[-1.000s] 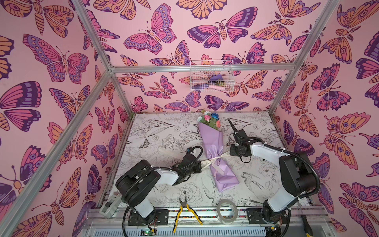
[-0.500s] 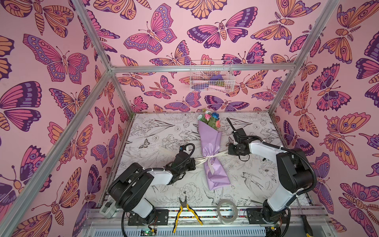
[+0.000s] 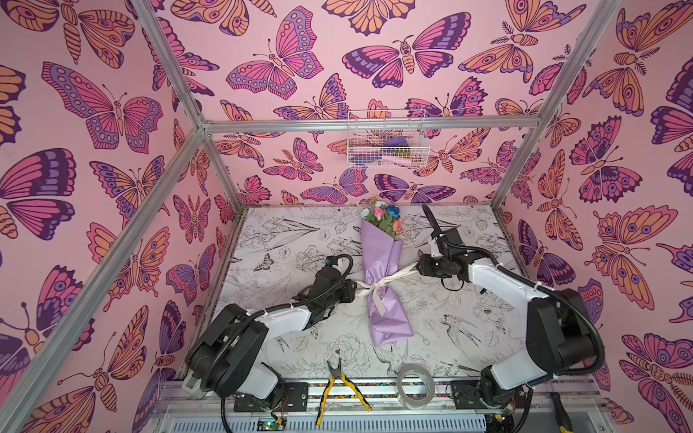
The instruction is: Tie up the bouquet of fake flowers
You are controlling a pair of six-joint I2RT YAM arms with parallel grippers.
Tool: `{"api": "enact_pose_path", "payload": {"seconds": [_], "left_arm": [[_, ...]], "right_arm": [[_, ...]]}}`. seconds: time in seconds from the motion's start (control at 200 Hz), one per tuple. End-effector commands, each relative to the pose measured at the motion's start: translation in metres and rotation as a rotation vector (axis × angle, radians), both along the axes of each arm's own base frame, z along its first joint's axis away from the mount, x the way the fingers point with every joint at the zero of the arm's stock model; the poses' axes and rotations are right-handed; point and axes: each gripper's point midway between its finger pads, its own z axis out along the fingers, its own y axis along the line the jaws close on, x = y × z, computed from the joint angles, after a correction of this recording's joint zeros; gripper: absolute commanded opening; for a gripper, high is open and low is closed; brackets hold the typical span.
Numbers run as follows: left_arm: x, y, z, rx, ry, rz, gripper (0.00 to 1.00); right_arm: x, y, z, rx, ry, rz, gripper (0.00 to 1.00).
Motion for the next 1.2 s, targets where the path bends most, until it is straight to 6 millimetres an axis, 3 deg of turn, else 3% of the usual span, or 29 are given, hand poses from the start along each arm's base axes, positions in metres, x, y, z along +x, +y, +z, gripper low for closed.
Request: {"api": "enact_pose_path", "payload": {"seconds": [0.0,0.12,0.225,0.33,0.486,0.631,0.681,0.706,0.821,0.841,0.996,1.197], "left_arm": [[-0.007,0.004,0.032,-0.028,-0.041,-0.010,0.64],[-0.016,0.034,0.064,0.026,-0.110,0.072,0.79],[-0.023,0.080,0.084,0.139,-0.196,0.217,0.89],[-0.032,0.127,0.096,0.243,-0.279,0.374,0.93],[-0.044,0.183,0.106,0.394,-0.370,0.552,0.98],[-0.046,0.217,0.109,0.553,-0.422,0.634,1.00],[-0.044,0.224,0.107,0.610,-0.431,0.638,1.00],[-0.042,0.228,0.105,0.633,-0.434,0.635,1.00],[-0.032,0.231,0.094,0.678,-0.454,0.582,1.00],[-0.033,0.231,0.077,0.697,-0.430,0.556,1.00],[-0.020,0.227,0.049,0.657,-0.446,0.471,1.00],[0.001,0.221,0.030,0.584,-0.446,0.405,1.00]], "right_arm": [[-0.016,-0.005,0.019,0.008,-0.023,0.020,0.50],[-0.020,-0.031,0.045,-0.070,-0.100,-0.064,0.53],[-0.020,-0.063,0.067,-0.169,-0.204,-0.181,0.56],[-0.021,-0.085,0.082,-0.235,-0.291,-0.251,0.69],[-0.022,-0.114,0.084,-0.277,-0.304,-0.354,0.74],[-0.015,-0.130,0.075,-0.332,-0.377,-0.351,0.86],[-0.014,-0.136,0.073,-0.369,-0.432,-0.362,0.92],[-0.014,-0.138,0.072,-0.388,-0.456,-0.362,1.00],[-0.014,-0.148,0.069,-0.470,-0.554,-0.365,0.99],[-0.014,-0.149,0.067,-0.487,-0.556,-0.365,0.99],[-0.012,-0.166,0.046,-0.561,-0.529,-0.390,0.99],[-0.006,-0.171,0.028,-0.538,-0.561,-0.392,0.99]]}}
